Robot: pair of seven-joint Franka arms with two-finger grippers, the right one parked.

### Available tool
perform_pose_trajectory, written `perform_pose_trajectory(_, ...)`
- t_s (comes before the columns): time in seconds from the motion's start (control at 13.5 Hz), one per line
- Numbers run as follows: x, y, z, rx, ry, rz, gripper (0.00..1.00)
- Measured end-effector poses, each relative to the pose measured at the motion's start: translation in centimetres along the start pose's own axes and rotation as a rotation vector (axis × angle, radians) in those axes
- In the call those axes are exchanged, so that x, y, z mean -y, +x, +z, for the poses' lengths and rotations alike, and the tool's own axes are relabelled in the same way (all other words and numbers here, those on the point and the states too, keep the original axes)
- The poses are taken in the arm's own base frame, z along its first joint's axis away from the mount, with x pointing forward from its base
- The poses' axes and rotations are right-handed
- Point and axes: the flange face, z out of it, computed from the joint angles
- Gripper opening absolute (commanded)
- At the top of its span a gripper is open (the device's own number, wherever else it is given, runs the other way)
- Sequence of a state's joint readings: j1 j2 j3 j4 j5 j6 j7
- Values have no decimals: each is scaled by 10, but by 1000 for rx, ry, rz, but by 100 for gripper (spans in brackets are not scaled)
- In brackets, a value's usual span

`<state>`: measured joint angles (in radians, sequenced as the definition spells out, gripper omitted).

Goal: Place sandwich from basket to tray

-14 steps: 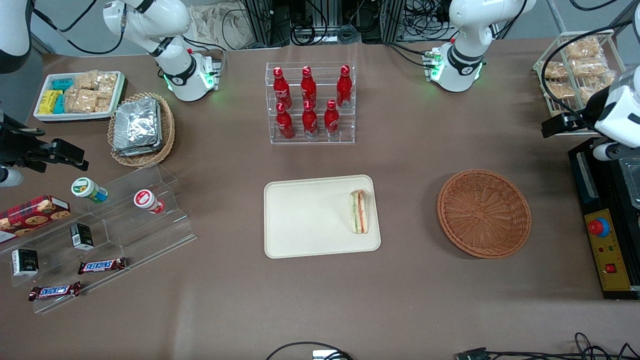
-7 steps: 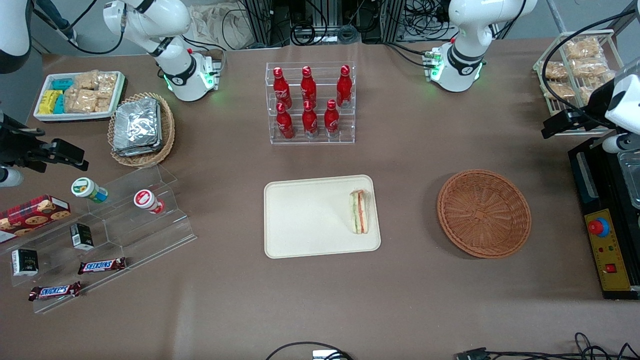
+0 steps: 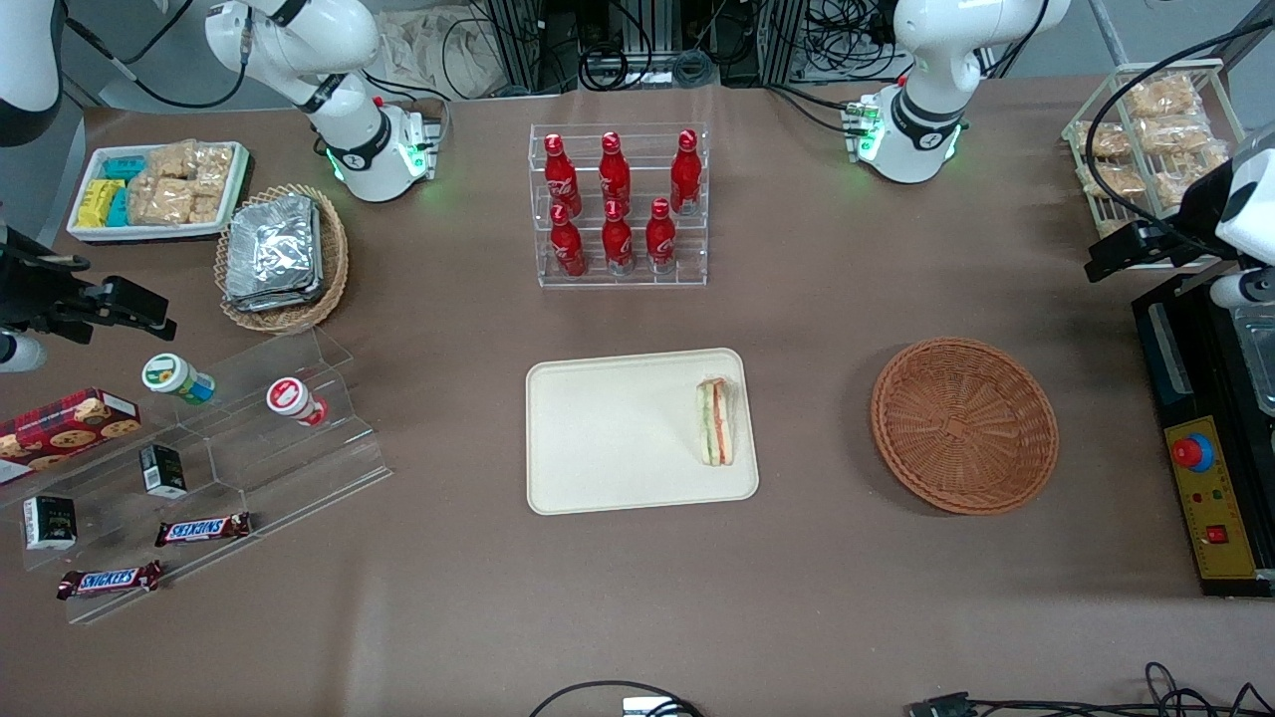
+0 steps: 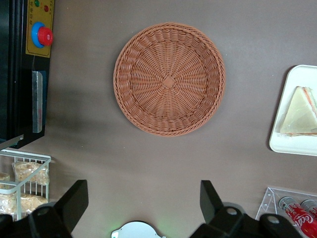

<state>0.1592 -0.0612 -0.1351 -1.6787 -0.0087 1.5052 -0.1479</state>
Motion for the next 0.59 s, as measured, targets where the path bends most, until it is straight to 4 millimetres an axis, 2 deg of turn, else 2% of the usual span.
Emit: perform_pose_trajectory(0.59, 0, 3, 6, 18, 1, 1, 100)
